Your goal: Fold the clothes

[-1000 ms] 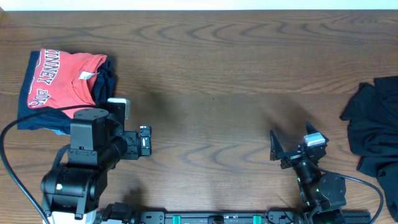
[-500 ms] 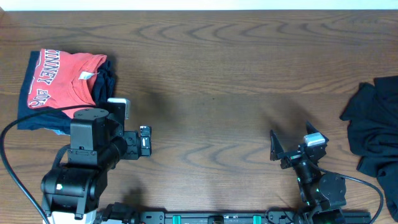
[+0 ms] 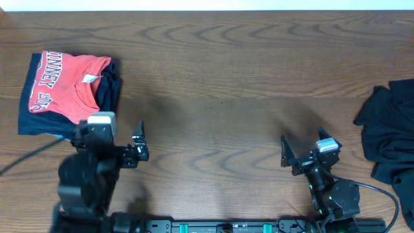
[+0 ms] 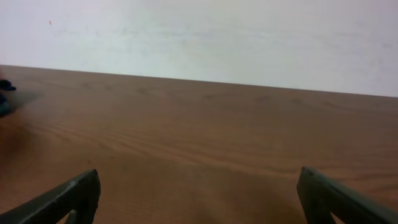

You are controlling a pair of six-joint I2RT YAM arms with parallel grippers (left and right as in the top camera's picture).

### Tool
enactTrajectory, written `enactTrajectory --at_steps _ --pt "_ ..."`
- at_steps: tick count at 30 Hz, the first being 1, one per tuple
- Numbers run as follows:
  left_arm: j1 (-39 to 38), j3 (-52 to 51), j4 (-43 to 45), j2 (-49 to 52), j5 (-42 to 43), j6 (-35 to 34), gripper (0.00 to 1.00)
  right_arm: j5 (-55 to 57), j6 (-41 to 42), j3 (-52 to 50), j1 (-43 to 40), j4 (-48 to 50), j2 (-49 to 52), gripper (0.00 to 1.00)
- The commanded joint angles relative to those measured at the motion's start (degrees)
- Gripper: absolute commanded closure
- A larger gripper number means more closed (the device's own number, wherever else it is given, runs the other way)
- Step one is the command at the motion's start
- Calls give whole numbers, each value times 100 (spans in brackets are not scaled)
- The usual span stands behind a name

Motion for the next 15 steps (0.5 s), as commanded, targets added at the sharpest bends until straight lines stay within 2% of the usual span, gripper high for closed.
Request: enactTrajectory --at_steps 1,7,13,15 --pt "-15 -1056 868 -643 -173 264 2 9 -83 -9 -22 -20 -17 1" --pt "142 -2527 2627 -1718 -127 262 2 9 -83 -9 -22 -20 -17 1" --pt "142 -3287 3086 -2511 -129 262 2 11 -83 -9 -22 -20 -17 1" --pt "142 -3545 3469 -2505 -129 264 2 9 -83 -9 -22 -20 -17 1"
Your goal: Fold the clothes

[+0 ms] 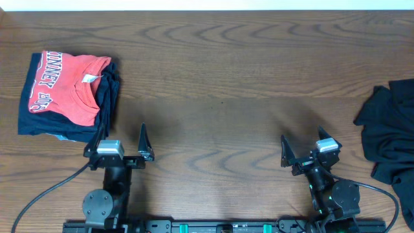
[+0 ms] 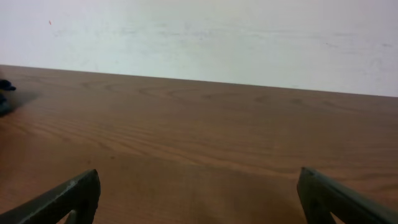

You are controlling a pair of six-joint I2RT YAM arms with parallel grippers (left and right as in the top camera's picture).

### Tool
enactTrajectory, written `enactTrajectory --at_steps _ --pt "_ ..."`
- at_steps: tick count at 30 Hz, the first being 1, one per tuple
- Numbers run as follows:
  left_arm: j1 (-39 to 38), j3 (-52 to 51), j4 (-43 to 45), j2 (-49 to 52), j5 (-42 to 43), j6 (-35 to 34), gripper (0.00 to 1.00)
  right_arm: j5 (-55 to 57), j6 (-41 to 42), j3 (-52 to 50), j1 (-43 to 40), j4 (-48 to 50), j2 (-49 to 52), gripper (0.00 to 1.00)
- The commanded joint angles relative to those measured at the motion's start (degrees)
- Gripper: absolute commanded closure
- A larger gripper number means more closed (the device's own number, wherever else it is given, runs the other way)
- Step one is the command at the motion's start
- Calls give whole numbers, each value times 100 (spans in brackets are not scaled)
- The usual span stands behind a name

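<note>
A folded stack of clothes (image 1: 68,96), red shirt with white lettering on top of dark navy garments, lies at the table's far left. A crumpled black garment (image 1: 388,133) lies at the right edge. My left gripper (image 1: 119,139) stands open near the front edge, just below the stack's corner, with nothing in it. My right gripper (image 1: 302,147) stands open near the front edge, left of the black garment, empty. In the right wrist view its two dark fingertips (image 2: 78,193) frame bare wood.
The wooden table (image 1: 220,77) stretches between the two piles. A white wall (image 2: 199,37) rises behind its far edge. Cables run from both arm bases along the front edge.
The left arm has drawn back toward its base at the front; its gripper now points up the table, open. The right arm and both clothes piles have not moved.
</note>
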Motion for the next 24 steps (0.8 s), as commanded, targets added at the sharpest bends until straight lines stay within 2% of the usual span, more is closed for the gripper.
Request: enactTrajectory --at_steps 1,5,16,24 --pt "17 -376 444 -116 -44 50 2 7 -83 -9 -22 -22 -20 1" --pt "17 -822 933 -116 -42 -20 2 4 -83 -9 -22 -22 -20 1" --pt "24 -815 -693 -116 -42 -35 2 4 -83 -9 -22 -22 -20 1" --pt "24 -815 -706 -107 -44 -33 2 4 -83 -9 -22 -22 -20 1"
